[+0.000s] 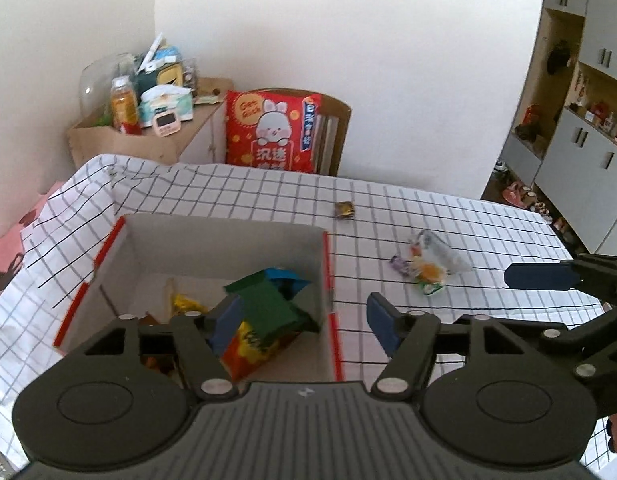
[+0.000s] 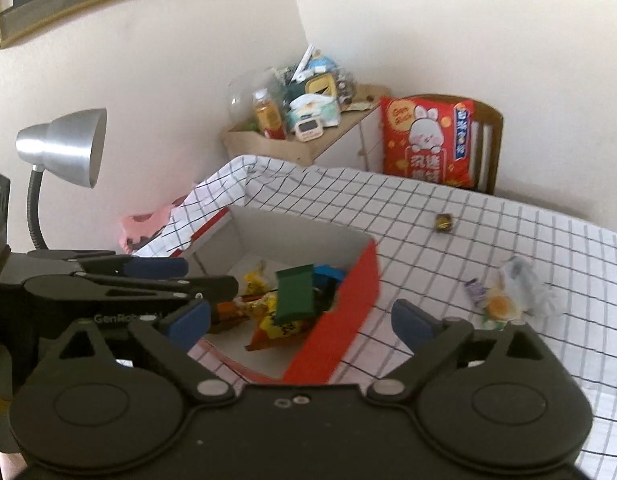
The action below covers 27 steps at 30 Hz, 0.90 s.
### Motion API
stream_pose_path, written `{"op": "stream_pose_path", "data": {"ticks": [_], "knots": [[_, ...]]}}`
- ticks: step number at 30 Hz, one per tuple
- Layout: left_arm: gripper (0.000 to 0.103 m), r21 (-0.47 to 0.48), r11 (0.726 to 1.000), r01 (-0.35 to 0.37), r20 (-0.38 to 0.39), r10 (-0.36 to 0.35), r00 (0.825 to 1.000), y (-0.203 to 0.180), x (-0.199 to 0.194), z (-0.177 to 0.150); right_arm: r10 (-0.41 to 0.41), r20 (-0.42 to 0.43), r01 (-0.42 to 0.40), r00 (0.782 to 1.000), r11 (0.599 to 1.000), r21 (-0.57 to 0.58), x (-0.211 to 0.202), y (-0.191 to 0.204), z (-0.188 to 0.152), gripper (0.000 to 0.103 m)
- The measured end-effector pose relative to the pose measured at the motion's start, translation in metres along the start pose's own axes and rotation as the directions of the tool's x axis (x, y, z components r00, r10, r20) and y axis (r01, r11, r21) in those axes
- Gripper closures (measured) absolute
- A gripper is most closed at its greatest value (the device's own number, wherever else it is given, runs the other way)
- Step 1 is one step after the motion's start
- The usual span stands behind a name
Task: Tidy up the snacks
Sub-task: 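Move both tools back toward the remaining snacks on the table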
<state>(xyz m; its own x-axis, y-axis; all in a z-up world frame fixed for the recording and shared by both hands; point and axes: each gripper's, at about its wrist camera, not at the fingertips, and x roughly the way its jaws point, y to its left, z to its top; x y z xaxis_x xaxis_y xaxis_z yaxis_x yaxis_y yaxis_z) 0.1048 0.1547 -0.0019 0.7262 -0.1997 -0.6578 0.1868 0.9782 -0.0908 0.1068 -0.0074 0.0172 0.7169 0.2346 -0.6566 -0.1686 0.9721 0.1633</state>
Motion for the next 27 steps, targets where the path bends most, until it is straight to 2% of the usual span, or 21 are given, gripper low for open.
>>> {"op": "stream_pose_path", "data": {"ticks": [3,8,11,15,21,27], "knots": [[0.034,0.014,1.0,0.014,-0.006,-0.014,1.0,-0.017,0.005,-0.001,-0.023,0.017,0.023,1.0,1.0,0.003,-0.013,-0.017,-0.006,0.001],[0.033,0.03,0.999,0.035,-0.029,-0.034,0.999,-0.045,0.018,-0.004,-0.058,0.026,0.057,0.998,0.998,0.033,-0.024,-0.047,-0.017,0.0],[0.027,0.038,0.999,0.034,-0.033,-0.032,0.999,-0.065,0.028,-0.005,-0.083,0.022,0.081,0.996,0.995,0.054,-0.028,-0.066,-0.024,0.0],[0.026,0.022,0.999,0.039,-0.045,-0.038,0.998,-0.087,0.045,-0.004,-0.118,0.013,0.117,0.993,0.991,0.069,-0.029,-0.094,-0.028,0.0],[0.026,-0.006,1.0,0.013,-0.085,-0.013,0.996,-0.116,0.079,0.002,-0.181,-0.008,0.181,0.983,0.98,0.087,-0.024,-0.147,-0.024,0.0],[0.026,-0.046,0.999,-0.029,-0.131,0.023,0.991,-0.137,0.114,0.012,-0.205,-0.043,0.209,0.978,0.972,0.11,-0.004,-0.198,-0.012,0.0]]}}
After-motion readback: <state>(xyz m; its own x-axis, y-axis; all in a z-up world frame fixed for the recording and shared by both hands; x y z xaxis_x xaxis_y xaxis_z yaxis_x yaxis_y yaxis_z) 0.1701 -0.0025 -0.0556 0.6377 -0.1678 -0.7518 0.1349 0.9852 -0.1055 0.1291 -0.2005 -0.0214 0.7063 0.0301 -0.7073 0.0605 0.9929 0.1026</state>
